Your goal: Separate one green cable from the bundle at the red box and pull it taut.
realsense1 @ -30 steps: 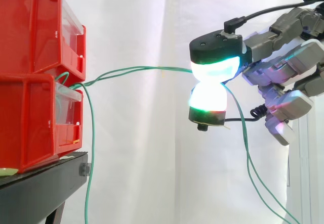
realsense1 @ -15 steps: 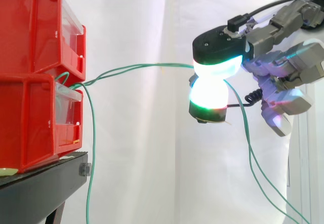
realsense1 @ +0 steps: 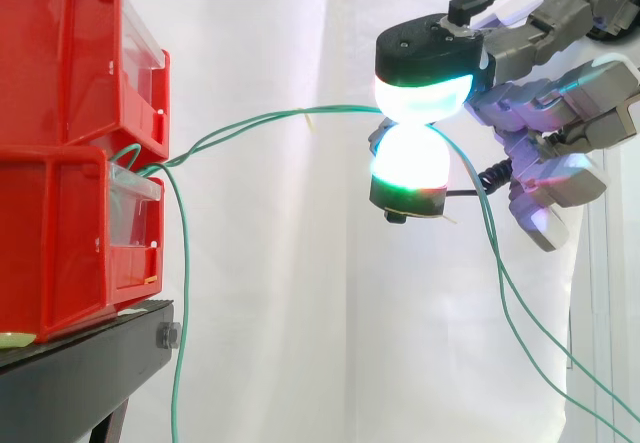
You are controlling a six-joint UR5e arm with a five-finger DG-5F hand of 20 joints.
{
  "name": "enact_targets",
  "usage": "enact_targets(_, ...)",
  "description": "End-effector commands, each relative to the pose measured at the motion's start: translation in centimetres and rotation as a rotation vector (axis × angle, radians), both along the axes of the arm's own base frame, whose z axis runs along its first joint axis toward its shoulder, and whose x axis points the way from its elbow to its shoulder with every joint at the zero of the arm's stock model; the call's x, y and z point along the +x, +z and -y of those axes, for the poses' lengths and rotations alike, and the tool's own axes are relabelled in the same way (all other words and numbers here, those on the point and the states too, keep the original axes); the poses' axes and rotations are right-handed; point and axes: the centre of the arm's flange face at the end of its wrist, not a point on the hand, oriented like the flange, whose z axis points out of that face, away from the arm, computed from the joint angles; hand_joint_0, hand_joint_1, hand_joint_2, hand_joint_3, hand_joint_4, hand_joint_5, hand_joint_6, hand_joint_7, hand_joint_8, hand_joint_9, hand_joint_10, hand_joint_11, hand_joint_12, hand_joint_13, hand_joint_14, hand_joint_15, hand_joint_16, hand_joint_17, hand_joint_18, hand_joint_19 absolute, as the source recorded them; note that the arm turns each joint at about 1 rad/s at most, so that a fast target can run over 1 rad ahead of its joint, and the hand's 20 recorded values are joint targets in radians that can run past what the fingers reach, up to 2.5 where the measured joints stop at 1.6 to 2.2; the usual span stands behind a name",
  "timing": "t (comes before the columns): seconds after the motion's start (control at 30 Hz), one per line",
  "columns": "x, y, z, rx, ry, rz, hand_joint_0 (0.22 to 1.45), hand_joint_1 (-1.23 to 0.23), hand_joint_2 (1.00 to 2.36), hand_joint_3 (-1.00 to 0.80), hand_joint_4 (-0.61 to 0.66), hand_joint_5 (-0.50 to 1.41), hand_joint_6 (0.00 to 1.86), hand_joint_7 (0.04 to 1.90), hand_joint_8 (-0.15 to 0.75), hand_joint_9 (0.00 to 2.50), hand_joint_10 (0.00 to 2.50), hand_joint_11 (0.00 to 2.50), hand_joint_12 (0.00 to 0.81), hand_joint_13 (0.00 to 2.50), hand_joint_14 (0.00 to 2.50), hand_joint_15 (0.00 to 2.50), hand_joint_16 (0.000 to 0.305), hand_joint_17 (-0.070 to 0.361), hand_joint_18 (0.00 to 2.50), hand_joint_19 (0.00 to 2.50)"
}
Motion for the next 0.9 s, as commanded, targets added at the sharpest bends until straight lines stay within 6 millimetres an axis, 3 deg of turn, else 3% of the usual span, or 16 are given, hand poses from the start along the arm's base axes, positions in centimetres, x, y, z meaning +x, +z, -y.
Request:
enact_targets(0.0,0.01,-0.06,0.00,0.000,0.001,-0.001,0.52,-0.63,1.00,-0.50,0.03,0.12,0.56,1.29,0.247,2.06,0.02,0.62,0.395,1.61,0.02,0.68,0.053,0.119,1.23,0.51)
enact_targets(0.27,0.03,-0.12,0.11,0.001,0.000,0.000,0.46,-0.52,1.00,-0.50,0.05,0.13,0.54,1.34,0.243,2.08,0.02,0.58,0.415,1.64,0.02,0.65,0.058,0.131,1.28,0.48)
enact_targets(0.57,0.00,-0.18,0.34,0.000,-0.003,-0.001,0.43,-0.24,1.00,-0.50,0.07,0.14,0.54,1.34,0.241,2.11,0.02,0.57,0.421,1.67,0.02,0.64,0.061,0.136,1.33,0.46)
enact_targets(0.87,0.00,-0.18,0.34,0.000,-0.003,-0.001,0.60,-0.46,1.00,-0.50,0.02,0.13,0.56,1.27,0.217,2.11,0.03,0.67,0.378,1.64,0.02,0.70,0.044,0.100,1.20,0.57)
